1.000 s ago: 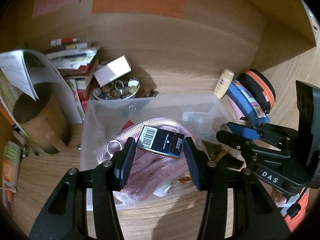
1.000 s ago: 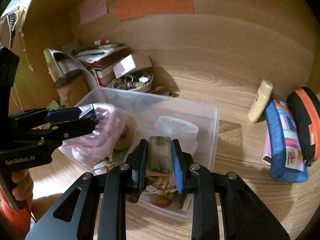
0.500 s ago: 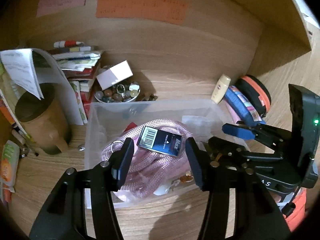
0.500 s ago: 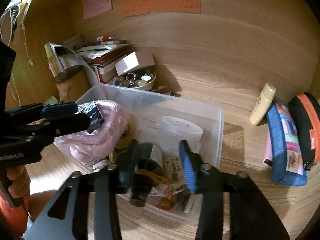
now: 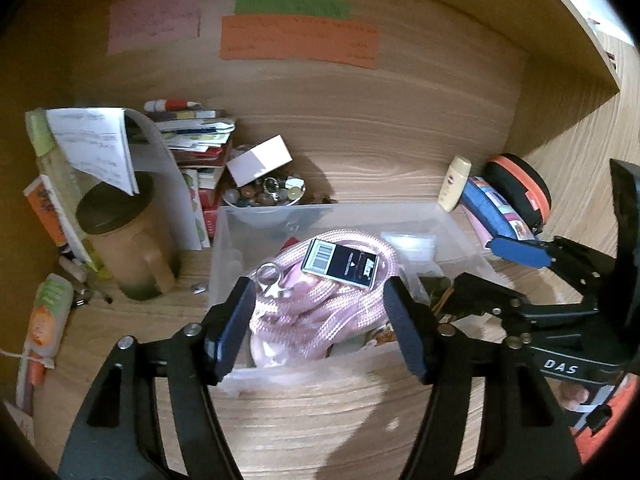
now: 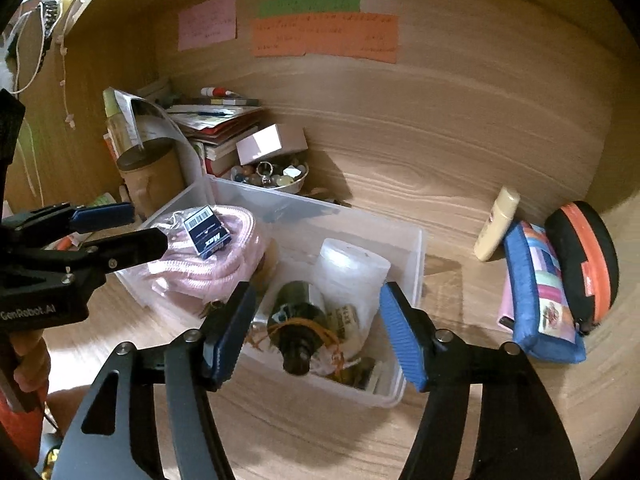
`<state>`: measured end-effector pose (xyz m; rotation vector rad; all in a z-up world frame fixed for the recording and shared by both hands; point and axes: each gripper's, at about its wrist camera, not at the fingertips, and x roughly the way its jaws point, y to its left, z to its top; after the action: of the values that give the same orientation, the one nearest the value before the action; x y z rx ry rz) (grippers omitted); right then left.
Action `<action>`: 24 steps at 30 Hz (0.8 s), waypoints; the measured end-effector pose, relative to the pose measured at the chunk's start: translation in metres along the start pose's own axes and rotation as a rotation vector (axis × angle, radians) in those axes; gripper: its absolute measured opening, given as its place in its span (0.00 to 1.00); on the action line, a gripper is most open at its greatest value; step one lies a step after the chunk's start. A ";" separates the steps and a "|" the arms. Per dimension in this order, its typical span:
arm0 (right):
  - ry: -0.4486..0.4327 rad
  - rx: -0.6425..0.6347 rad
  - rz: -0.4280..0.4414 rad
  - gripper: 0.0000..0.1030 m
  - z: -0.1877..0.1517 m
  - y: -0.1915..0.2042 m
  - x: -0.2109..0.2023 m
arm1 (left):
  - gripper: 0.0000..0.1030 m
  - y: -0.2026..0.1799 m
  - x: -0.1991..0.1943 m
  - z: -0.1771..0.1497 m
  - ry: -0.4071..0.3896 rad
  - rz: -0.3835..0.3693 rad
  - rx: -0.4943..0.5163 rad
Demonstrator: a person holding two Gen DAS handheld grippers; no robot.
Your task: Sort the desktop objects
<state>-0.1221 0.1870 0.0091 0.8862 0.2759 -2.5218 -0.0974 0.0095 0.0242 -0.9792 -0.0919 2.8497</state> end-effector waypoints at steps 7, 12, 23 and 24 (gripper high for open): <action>-0.012 -0.009 -0.022 0.66 -0.011 0.006 -0.015 | 0.66 -0.009 -0.010 -0.013 -0.013 0.056 0.030; -0.024 -0.003 -0.018 0.69 -0.019 0.008 -0.028 | 0.66 -0.011 -0.021 -0.019 -0.020 0.066 0.032; -0.074 0.028 -0.006 0.74 -0.036 0.014 -0.059 | 0.68 -0.004 -0.040 -0.033 -0.043 0.117 -0.011; -0.078 0.031 -0.006 0.75 -0.037 0.015 -0.061 | 0.69 -0.005 -0.042 -0.035 -0.045 0.117 -0.009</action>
<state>-0.0529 0.2070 0.0189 0.7977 0.2153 -2.5655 -0.0431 0.0088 0.0225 -0.9524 -0.0539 2.9812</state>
